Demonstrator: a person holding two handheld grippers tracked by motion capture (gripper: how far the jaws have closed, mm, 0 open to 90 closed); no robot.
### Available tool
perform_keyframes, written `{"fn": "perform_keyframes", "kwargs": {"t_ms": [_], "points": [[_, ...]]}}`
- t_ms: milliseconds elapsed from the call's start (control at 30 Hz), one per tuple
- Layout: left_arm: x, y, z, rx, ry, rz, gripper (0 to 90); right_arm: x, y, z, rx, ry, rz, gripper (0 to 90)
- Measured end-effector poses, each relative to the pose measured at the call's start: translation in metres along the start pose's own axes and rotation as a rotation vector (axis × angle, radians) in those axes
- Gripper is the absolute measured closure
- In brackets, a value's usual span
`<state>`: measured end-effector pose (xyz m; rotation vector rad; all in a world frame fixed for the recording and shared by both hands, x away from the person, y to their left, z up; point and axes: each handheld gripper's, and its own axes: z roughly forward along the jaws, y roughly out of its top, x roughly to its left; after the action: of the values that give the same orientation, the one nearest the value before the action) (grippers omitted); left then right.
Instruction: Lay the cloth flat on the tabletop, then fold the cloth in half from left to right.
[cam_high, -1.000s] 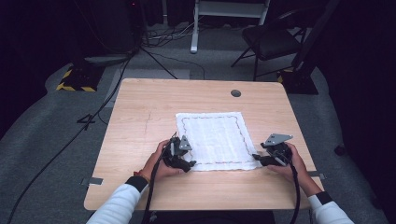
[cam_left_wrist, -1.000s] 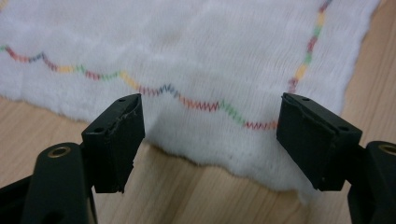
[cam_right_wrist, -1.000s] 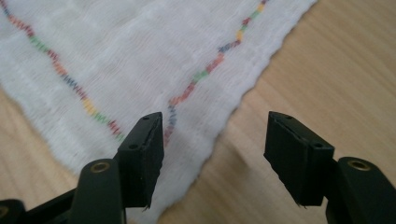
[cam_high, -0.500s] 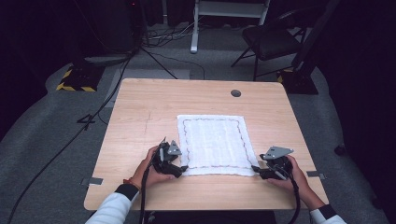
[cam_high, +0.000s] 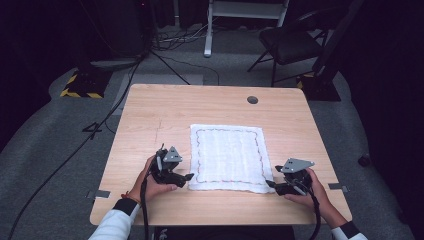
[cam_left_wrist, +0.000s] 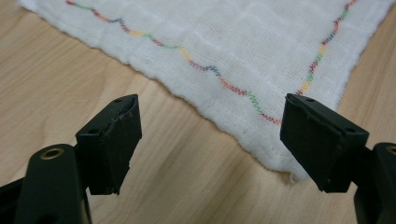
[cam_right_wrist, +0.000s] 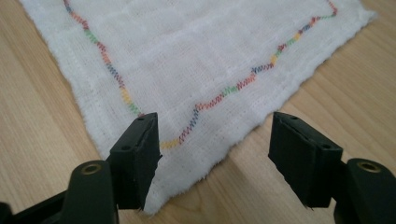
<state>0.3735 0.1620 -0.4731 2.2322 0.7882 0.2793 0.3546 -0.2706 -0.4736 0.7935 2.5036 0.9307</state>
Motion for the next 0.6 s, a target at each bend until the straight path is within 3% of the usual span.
{"fn": "perform_keyframes", "kwargs": {"t_ms": [267, 433, 600], "points": [[0.023, 0.012, -0.002, -0.045, 0.049, -0.052, 20.7, 0.004, 0.019, 0.002, -0.054, 0.015, -0.012, 35.9], [0.050, 0.027, 0.010, -0.037, 0.095, -0.079, 20.6, 0.015, 0.043, 0.017, -0.090, 0.062, -0.042, 37.2], [0.067, 0.041, 0.027, -0.037, 0.113, -0.108, 20.9, 0.032, 0.073, 0.039, -0.115, 0.110, -0.088, 39.7]]}}
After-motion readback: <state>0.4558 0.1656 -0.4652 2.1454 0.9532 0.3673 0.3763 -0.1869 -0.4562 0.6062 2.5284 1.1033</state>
